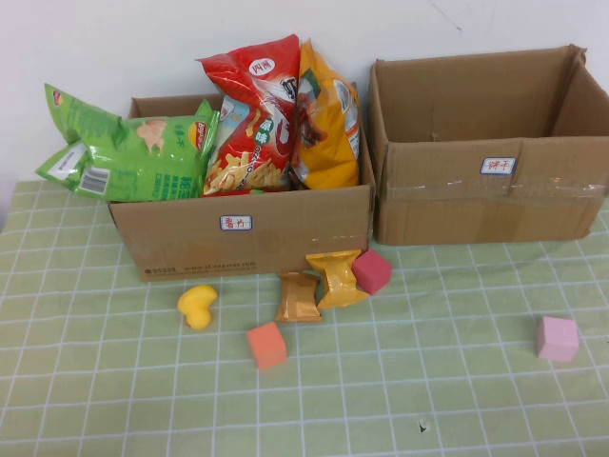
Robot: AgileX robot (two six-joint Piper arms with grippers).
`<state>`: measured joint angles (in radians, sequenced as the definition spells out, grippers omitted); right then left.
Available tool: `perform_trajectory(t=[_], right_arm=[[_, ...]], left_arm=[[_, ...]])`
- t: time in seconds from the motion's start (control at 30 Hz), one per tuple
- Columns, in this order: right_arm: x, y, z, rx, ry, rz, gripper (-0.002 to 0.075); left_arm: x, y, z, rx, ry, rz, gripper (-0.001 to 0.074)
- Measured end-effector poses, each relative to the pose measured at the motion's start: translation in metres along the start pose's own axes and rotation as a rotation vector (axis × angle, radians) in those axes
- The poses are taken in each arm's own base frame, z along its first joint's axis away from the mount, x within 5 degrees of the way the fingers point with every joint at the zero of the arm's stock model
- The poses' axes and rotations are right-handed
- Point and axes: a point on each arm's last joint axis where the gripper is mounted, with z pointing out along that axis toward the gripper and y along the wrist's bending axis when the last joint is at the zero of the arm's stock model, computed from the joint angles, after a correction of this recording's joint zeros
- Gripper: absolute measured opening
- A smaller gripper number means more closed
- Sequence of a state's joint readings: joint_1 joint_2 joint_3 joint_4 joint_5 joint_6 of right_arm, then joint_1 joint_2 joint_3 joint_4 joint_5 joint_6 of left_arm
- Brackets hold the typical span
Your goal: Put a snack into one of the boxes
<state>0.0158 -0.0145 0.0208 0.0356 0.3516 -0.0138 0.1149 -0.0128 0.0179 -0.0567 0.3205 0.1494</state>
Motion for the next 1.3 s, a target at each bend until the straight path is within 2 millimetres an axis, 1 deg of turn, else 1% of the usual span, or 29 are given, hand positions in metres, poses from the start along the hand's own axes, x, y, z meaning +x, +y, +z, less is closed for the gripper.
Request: perform_trajectory(t=[1.13,1.23,1.3], right_arm=[[0.0000,0.0001,0.0000,-0.001,0.000,0.002,-0.0002],[-0.0001,0.0021,0.0000,-0.023,0.000,0.053,-0.0002],[-0.0005,0.0071,-0.0003,-0.078,0.002,0.200,-0.0002]], left_arm=[[0.0000,0.0000,0.0000,0.000,0.000,-0.004,-0.0002],[0.0000,0.0000,0.0000,0.000,0.000,-0.004,-0.0002],[0.0000,0.0000,0.0000,0.000,-0.001,-0.004,-0.0002]])
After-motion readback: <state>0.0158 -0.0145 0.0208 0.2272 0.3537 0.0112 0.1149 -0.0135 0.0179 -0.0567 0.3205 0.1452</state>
